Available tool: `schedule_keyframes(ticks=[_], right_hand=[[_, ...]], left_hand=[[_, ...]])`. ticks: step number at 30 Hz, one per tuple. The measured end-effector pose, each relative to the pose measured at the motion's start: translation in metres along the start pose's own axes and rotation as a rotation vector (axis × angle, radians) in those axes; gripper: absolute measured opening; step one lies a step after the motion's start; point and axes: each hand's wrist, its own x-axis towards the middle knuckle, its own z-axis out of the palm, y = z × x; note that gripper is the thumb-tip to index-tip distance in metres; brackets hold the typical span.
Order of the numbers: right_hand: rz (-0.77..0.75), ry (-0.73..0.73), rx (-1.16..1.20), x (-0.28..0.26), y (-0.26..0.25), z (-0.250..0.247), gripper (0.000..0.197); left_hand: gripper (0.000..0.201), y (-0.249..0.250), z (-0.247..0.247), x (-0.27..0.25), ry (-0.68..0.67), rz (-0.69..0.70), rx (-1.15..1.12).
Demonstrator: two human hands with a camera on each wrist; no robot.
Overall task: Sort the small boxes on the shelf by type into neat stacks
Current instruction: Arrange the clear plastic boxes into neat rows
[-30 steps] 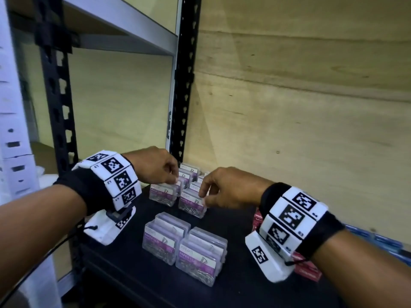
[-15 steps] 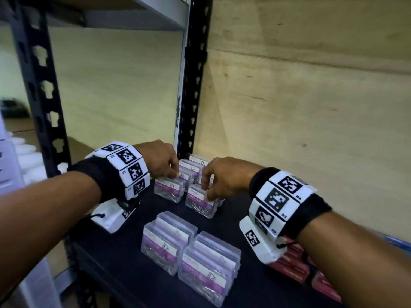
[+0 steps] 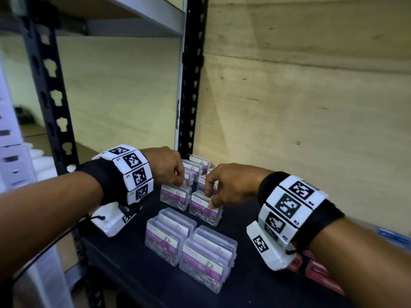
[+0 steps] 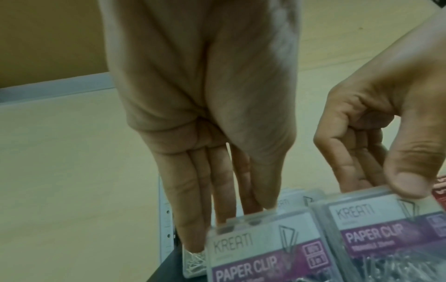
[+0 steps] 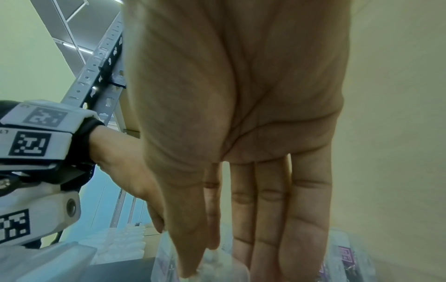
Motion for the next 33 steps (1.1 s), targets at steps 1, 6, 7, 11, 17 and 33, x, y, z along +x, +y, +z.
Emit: schedule_keyframes(ticks=[1,6,7,11,17,33], right_hand=[[0.003,-0.005,0.002,-0.003,-0.001,0.000,0.024],[0.006,-0.037,0.026,-0.017,-0.001,0.002,0.021],[0.006,-0.045,0.033,-0.020,-0.001,0.002,0.021],[0.017,-0.103,0.115,-0.030,0.002,0.004,0.015],[0.020,-0.120,0.125,-0.043,0.003,0.009,0.017],[-0.018,-0.088,0.189,-0.060,0.006,0.016,0.019]], left_hand=[[0.020,0.002,0.000,-0.002,-0.006,0.005,0.002],[0.021,0.010,-0.004,-0.014,-0.068,0.064,-0.021],[0.022,0.011,-0.005,-0.017,-0.081,0.080,-0.019],[0.023,0.017,-0.006,-0.025,-0.110,0.120,-0.027],[0.022,0.024,-0.006,-0.031,-0.129,0.144,-0.037],[0.022,0.031,-0.004,-0.043,-0.165,0.170,-0.053]])
